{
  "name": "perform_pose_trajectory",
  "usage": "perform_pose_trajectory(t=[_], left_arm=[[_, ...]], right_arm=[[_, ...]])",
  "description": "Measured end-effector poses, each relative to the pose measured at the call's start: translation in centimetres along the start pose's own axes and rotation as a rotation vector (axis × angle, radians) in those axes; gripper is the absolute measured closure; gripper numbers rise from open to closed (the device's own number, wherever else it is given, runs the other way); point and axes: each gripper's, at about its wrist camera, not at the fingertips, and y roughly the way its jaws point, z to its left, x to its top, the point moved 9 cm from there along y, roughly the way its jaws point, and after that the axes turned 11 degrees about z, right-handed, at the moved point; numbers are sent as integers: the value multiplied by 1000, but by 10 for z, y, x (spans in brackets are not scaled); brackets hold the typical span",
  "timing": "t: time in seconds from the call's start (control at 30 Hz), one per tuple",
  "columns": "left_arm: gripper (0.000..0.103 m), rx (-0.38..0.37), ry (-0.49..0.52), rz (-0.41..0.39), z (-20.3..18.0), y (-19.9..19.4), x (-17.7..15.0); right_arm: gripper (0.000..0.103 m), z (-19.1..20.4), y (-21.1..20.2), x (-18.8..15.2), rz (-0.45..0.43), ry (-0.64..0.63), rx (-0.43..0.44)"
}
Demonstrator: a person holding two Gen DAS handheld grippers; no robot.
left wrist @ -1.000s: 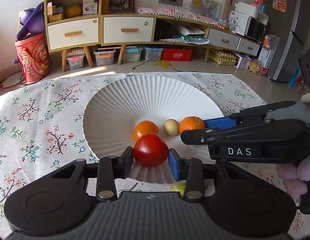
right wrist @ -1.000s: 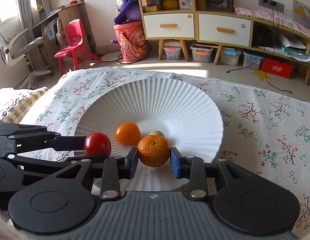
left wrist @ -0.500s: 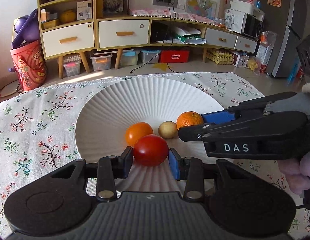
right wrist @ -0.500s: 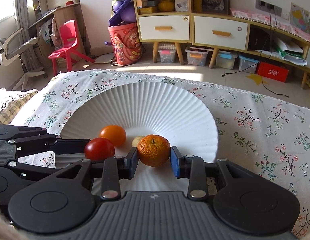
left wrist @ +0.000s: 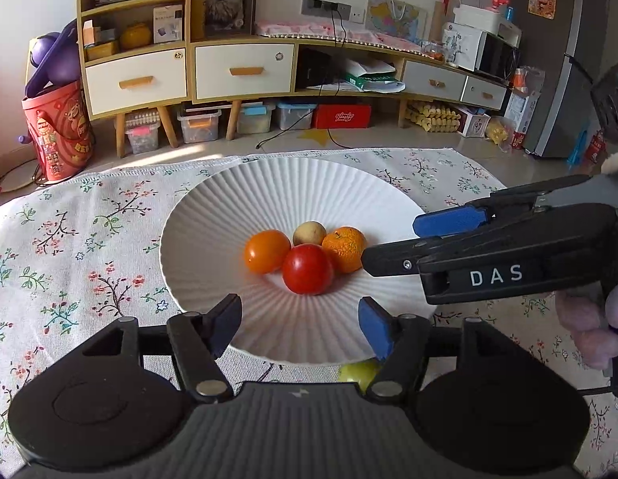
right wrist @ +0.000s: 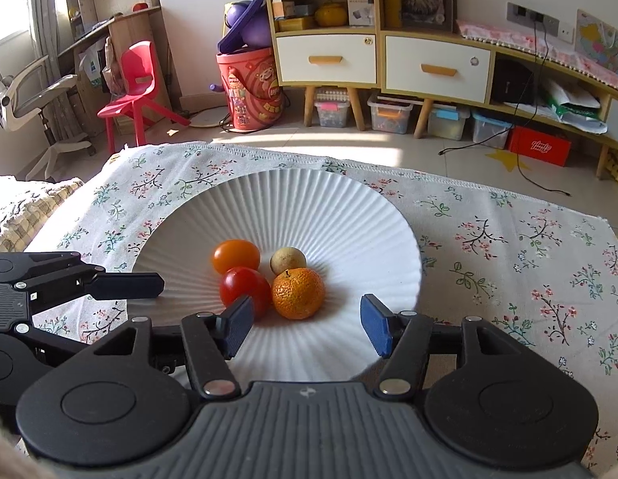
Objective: Organize fruits
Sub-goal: 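Withdraw both open grippers from the bowl toward the remaining fruits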
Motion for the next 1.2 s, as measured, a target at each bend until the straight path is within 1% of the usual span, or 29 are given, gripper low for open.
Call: perform_pose_trajectory(t=[0.17,0.3,0.53,0.77,0.83,1.0,1.1,1.17,1.2], left_arm=[[42,2,-3,-12,1,-12,-5],[37,5,-6,-16,3,-20,-11],[28,18,-26,-14,7,-32,-27],[24,49,-45,-2,19,-40,-46],[19,51,-56,-2,21,-42,-50],[11,80,-58,-21,23,-50,-63],[11,97,-67,-27,26,-50,-70],[11,107,-75,-27,28,-48,-77],[11,110,-78,-24,28,-47,-80]], right_arm=[[39,2,-15,-7,-25,-16,-3],[37,2,-22,-14,-30,-15,-5],[29,8,-30,-26,-38,-20,2],[21,13,-34,-39,-42,-27,0],[19,13,-36,-42,-47,-25,0],[12,13,-37,-51,-57,-16,-10],[8,14,-36,-58,-61,-18,-23],[3,16,-35,-63,-68,-20,-37],[3,17,-33,-65,-68,-22,-44]])
